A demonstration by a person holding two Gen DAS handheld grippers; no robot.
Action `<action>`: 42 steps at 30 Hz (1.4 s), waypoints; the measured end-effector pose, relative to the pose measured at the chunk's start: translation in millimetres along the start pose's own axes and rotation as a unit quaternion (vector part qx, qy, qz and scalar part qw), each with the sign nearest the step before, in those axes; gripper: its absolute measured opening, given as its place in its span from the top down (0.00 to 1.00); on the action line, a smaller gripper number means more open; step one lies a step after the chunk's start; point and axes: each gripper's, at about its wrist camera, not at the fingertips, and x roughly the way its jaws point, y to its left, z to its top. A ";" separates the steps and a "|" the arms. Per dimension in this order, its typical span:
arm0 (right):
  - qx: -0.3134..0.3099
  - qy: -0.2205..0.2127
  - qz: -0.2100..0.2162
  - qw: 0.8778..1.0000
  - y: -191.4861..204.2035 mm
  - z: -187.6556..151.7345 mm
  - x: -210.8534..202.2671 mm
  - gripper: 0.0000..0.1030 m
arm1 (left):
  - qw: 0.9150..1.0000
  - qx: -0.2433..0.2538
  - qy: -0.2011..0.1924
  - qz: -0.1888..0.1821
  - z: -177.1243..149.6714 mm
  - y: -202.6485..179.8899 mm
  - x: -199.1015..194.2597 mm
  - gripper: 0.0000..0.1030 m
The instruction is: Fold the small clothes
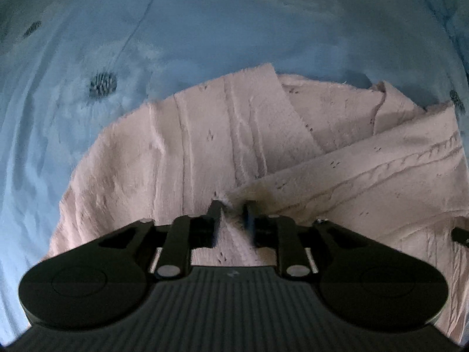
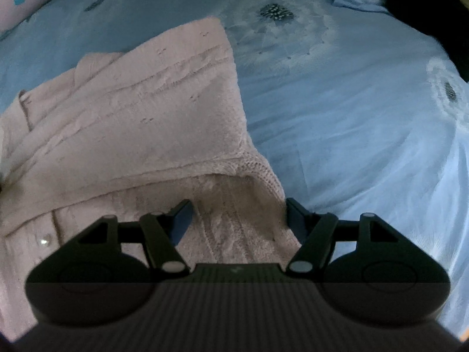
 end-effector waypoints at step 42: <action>-0.365 -0.097 0.184 0.908 130.7 160.3 41.9 0.93 | 0.996 -0.075 0.013 0.050 46.7 -4.3 35.6 0.21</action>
